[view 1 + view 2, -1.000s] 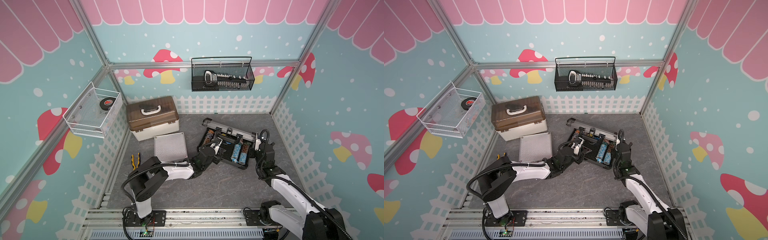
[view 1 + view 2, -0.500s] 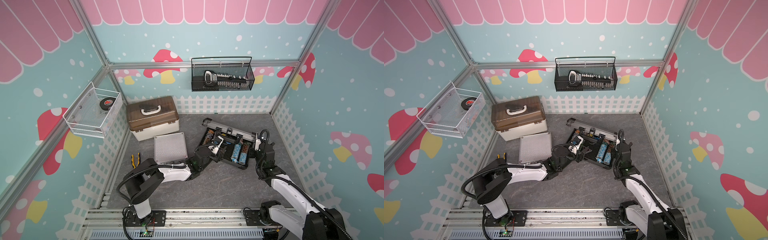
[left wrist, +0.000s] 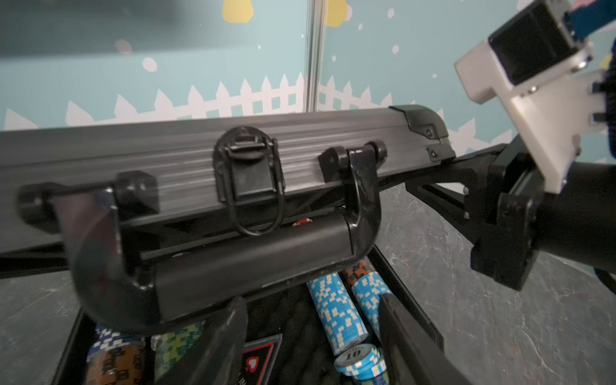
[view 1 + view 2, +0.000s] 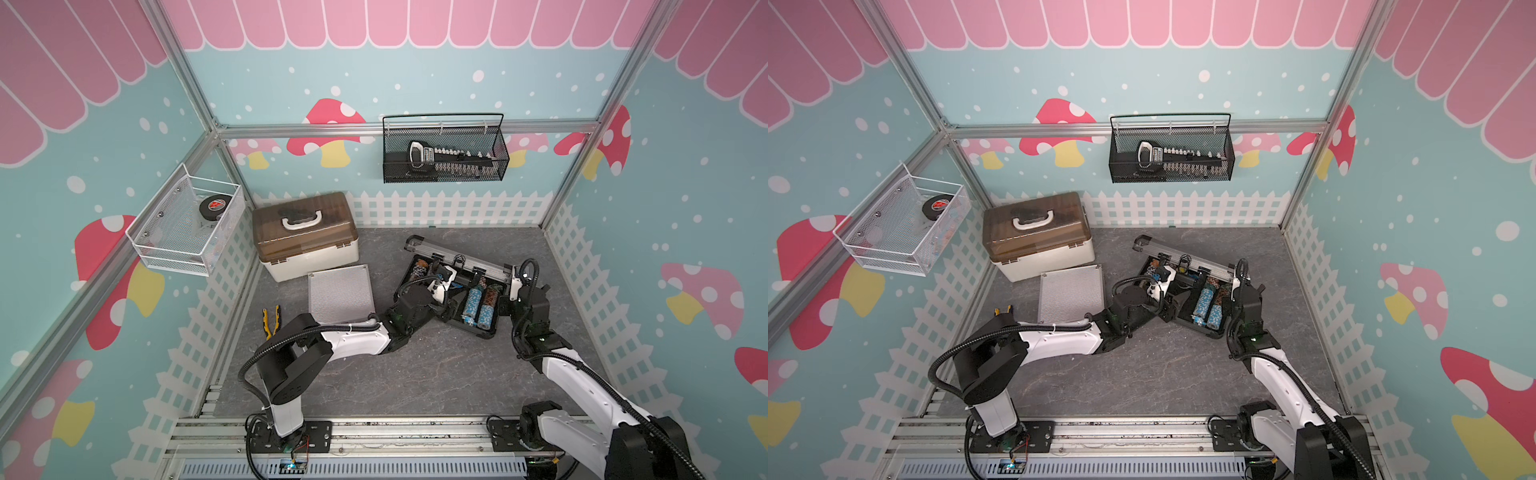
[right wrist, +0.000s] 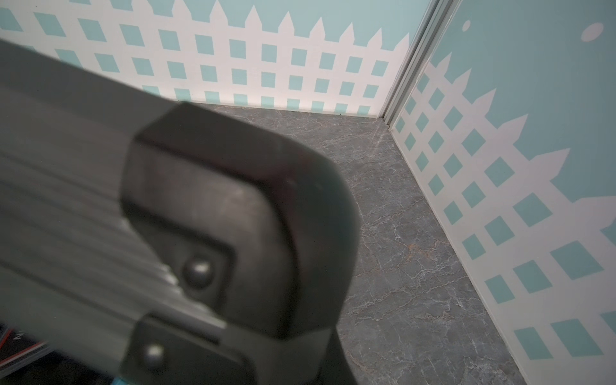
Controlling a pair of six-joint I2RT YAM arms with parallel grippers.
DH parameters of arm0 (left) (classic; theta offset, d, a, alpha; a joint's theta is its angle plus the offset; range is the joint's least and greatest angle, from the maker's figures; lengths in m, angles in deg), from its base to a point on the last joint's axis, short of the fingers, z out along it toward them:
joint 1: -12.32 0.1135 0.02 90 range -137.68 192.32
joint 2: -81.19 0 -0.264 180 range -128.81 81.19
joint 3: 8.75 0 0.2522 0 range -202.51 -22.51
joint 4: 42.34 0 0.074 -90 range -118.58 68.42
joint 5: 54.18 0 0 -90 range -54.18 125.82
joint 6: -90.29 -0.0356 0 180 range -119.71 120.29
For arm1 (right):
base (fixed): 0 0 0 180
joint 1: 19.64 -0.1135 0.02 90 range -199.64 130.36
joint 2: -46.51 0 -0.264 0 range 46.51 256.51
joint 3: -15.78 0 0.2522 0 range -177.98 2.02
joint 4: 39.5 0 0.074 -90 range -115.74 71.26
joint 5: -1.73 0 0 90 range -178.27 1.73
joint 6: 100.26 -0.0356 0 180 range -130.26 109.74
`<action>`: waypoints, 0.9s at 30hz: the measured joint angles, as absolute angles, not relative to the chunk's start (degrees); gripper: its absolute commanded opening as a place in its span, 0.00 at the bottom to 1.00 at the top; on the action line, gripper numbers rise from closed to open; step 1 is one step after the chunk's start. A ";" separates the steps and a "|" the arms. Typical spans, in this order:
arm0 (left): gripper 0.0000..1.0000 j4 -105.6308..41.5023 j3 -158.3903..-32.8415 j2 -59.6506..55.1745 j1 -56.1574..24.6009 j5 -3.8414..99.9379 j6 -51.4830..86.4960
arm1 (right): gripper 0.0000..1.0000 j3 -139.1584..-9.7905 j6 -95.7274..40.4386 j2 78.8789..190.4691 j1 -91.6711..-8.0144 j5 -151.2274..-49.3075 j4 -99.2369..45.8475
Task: Close the poker set cases
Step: Close the lid of the poker set case.
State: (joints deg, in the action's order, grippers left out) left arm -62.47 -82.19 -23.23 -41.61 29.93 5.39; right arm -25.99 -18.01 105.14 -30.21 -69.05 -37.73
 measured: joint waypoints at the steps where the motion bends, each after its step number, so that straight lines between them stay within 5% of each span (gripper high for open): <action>1: 0.64 -62.27 -82.19 -23.78 -41.66 29.91 5.56 | 0.01 -25.99 -18.01 105.08 -30.21 -69.05 -37.58; 27: 0.64 -71.39 -84.09 -32.41 -41.22 21.84 6.81 | 0.10 -25.97 -18.62 103.00 -30.25 -70.03 -32.71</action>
State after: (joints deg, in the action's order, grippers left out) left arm -71.39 -84.09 -32.41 -41.22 21.84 6.81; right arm -25.97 -18.62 103.00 -30.25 -70.03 -32.71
